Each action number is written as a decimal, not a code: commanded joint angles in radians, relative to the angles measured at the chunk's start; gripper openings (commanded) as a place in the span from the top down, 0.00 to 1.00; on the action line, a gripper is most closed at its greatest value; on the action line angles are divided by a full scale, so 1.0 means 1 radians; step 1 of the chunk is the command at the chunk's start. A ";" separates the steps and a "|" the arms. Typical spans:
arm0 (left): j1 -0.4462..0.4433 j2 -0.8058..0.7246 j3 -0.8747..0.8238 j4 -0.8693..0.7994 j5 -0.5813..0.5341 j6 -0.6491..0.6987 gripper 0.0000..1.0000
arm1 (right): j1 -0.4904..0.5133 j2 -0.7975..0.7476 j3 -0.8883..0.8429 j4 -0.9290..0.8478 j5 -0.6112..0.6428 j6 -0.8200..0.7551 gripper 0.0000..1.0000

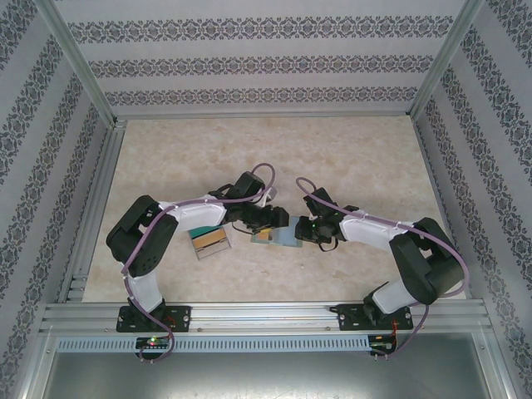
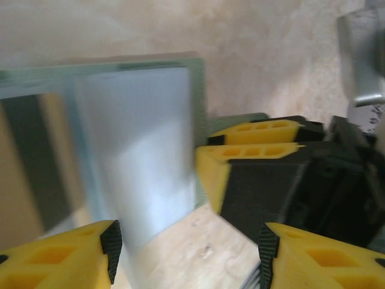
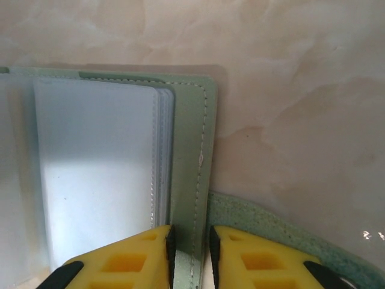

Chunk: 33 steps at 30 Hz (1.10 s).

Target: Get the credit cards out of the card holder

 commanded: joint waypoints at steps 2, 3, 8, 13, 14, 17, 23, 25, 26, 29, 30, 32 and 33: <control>-0.042 0.050 0.070 0.053 0.049 -0.021 0.37 | 0.002 -0.053 -0.056 -0.002 0.043 0.036 0.72; -0.045 0.056 0.075 0.051 0.050 -0.022 0.37 | -0.006 -0.076 -0.065 -0.004 0.047 0.039 0.72; -0.022 0.009 0.054 0.006 -0.011 -0.003 0.38 | -0.033 -0.149 -0.085 -0.006 0.025 0.037 0.72; 0.058 -0.083 -0.016 -0.048 -0.074 0.018 0.48 | -0.030 -0.170 -0.070 0.028 -0.026 0.049 0.74; 0.075 -0.098 -0.026 -0.073 -0.091 0.032 0.51 | -0.024 -0.170 -0.060 0.032 -0.031 0.054 0.74; 0.115 -0.120 -0.046 -0.158 -0.152 0.060 0.72 | -0.005 -0.150 -0.021 0.059 -0.066 0.060 0.75; 0.137 -0.065 -0.037 -0.244 -0.179 0.098 0.95 | 0.035 -0.041 0.057 0.132 -0.149 0.098 0.81; 0.137 -0.042 -0.036 -0.227 -0.163 0.087 0.95 | 0.040 -0.004 0.071 0.158 -0.169 0.115 0.81; 0.136 -0.032 -0.036 -0.216 -0.152 0.083 0.95 | 0.040 0.014 0.080 0.161 -0.178 0.121 0.81; 0.128 -0.010 -0.033 -0.192 -0.132 0.075 0.95 | 0.046 0.057 0.095 0.177 -0.198 0.133 0.81; 0.124 -0.005 -0.028 -0.192 -0.128 0.075 0.94 | 0.049 0.068 0.098 0.185 -0.203 0.136 0.81; 0.116 0.008 -0.020 -0.196 -0.126 0.078 0.94 | 0.054 0.091 0.106 0.194 -0.209 0.144 0.81; 0.114 0.014 -0.020 -0.195 -0.125 0.078 0.94 | 0.056 0.101 0.111 0.193 -0.210 0.147 0.82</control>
